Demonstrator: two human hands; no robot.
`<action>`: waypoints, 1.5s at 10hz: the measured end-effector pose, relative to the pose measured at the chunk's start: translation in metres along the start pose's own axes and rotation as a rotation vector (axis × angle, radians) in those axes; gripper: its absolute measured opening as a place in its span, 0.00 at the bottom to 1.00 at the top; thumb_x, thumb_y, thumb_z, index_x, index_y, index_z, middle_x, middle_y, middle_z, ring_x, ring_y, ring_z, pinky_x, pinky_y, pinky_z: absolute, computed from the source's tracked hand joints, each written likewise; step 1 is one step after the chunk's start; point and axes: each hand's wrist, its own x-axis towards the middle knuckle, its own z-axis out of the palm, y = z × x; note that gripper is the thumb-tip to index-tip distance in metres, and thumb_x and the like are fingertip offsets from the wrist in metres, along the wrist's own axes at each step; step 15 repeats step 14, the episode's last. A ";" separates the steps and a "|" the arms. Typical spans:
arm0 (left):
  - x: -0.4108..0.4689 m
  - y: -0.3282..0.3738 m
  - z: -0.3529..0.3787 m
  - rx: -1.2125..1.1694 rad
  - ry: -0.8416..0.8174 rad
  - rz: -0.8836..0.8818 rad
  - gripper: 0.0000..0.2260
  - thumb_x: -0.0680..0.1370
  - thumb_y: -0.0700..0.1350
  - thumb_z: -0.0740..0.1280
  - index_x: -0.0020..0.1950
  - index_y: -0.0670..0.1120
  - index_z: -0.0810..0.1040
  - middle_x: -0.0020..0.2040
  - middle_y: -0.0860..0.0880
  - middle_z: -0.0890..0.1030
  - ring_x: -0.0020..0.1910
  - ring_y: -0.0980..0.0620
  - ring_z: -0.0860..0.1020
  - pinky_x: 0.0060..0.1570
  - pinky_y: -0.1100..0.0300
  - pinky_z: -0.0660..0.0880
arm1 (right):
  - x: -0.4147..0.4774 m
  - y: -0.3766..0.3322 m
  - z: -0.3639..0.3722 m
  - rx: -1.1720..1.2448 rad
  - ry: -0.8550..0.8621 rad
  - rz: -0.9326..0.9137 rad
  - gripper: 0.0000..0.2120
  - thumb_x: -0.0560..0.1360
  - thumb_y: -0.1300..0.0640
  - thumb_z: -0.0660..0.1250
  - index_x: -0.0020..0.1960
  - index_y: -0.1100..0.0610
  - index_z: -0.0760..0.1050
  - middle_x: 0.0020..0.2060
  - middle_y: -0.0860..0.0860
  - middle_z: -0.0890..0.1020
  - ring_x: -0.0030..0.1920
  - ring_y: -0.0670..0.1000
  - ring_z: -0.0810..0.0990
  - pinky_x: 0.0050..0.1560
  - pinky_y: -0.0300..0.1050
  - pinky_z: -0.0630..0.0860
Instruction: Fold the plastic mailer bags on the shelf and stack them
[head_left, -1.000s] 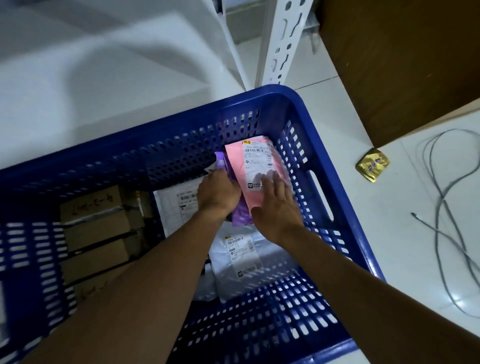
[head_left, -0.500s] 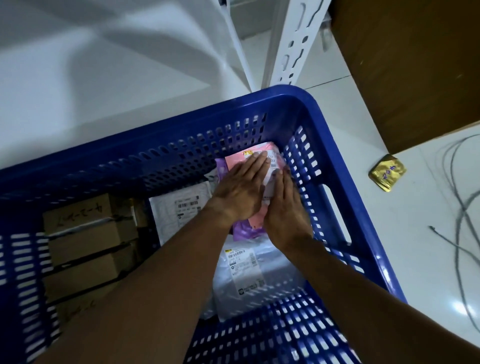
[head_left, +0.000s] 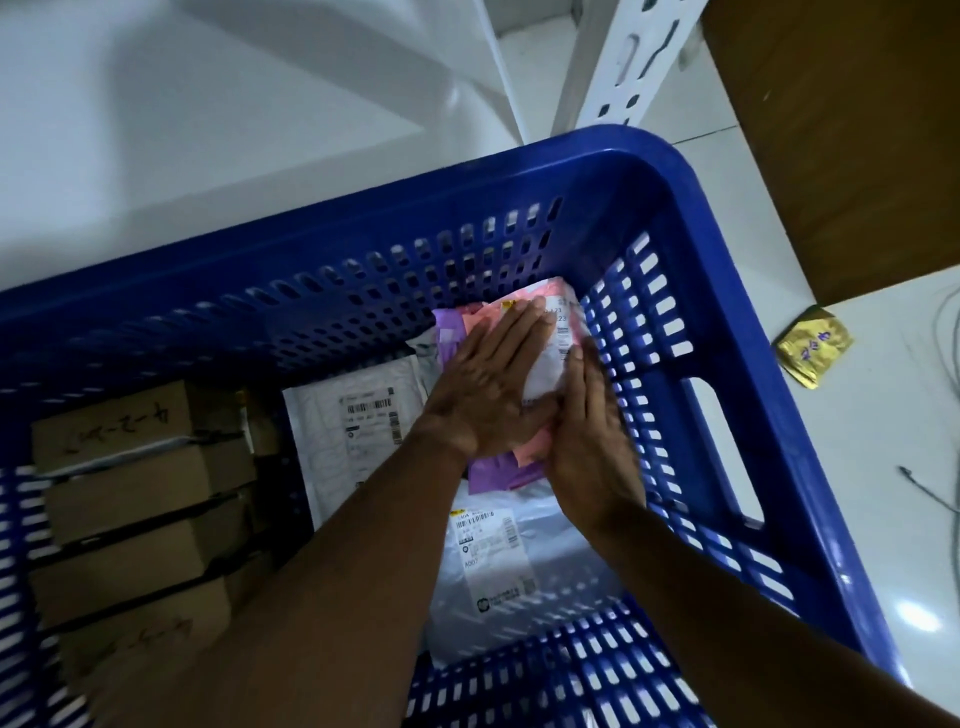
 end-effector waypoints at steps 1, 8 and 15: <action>0.000 0.002 0.007 -0.019 0.040 0.007 0.37 0.80 0.63 0.53 0.82 0.41 0.55 0.82 0.43 0.54 0.81 0.47 0.51 0.78 0.45 0.51 | 0.001 0.004 0.008 0.006 0.022 0.000 0.39 0.78 0.61 0.63 0.81 0.59 0.43 0.81 0.54 0.47 0.80 0.54 0.49 0.76 0.49 0.54; -0.044 0.007 -0.022 0.104 -0.151 -0.258 0.50 0.71 0.77 0.40 0.82 0.43 0.43 0.83 0.46 0.42 0.81 0.49 0.41 0.79 0.47 0.48 | 0.000 -0.001 -0.029 -0.160 -0.155 -0.093 0.36 0.78 0.68 0.60 0.79 0.68 0.44 0.79 0.66 0.49 0.79 0.63 0.55 0.76 0.56 0.62; -0.122 0.045 -0.162 -0.506 -0.221 -0.720 0.17 0.81 0.55 0.63 0.65 0.45 0.74 0.62 0.43 0.80 0.59 0.43 0.78 0.60 0.51 0.75 | -0.064 -0.081 -0.150 0.013 -0.057 0.023 0.22 0.81 0.53 0.61 0.72 0.60 0.64 0.62 0.58 0.73 0.57 0.61 0.78 0.50 0.50 0.74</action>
